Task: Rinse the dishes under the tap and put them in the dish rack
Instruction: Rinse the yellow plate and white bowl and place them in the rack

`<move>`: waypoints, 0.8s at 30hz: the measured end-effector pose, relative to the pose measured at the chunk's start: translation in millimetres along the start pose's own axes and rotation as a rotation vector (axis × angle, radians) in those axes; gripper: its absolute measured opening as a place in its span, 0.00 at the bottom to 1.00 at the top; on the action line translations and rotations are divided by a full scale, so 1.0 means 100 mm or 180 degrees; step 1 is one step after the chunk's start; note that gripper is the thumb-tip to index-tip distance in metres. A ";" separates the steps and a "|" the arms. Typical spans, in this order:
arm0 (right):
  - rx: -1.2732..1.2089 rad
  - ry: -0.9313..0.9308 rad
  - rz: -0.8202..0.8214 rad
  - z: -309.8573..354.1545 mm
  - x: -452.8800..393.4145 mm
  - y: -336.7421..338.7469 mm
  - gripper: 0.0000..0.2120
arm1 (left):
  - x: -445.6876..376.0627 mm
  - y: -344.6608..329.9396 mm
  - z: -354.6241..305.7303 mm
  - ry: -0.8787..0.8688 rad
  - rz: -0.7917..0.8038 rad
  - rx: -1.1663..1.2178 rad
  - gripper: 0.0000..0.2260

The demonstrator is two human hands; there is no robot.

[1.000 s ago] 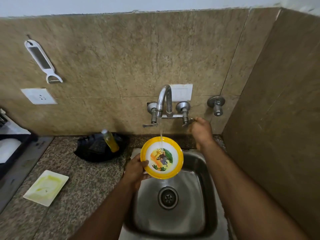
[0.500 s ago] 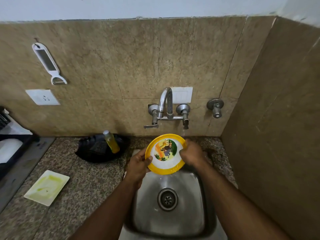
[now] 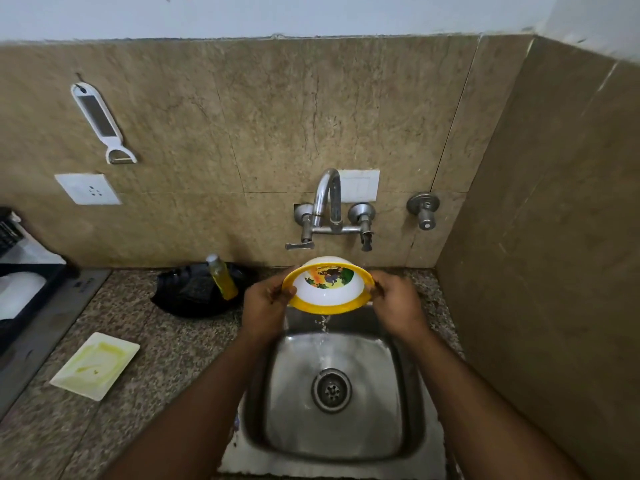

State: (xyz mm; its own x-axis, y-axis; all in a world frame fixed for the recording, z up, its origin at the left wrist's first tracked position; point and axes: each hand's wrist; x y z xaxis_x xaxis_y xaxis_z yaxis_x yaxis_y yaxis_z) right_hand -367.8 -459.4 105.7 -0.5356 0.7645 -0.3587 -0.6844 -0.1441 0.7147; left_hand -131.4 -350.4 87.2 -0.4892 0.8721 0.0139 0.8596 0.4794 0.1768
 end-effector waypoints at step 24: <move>0.0389 0.0589 -0.0464 0.50 -0.19 0.31 0.28 | 0.19 0.32 -0.60 -0.0533 -0.0174 0.0191 0.16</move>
State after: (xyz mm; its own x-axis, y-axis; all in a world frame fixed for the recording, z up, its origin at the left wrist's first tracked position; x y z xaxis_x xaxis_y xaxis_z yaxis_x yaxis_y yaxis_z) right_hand -354.3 -447.2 164.6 -0.5248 0.6420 -0.5589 -0.7022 0.0447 0.7106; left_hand -122.4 -324.6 151.6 -0.5083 0.8463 -0.1590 0.8421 0.5272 0.1137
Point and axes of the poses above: each hand's wrist, its own x-axis away from the middle knuckle, its own y-axis out of the back of the hand, z = x × y, and after that the axes turned 12 degrees about y, right-handed
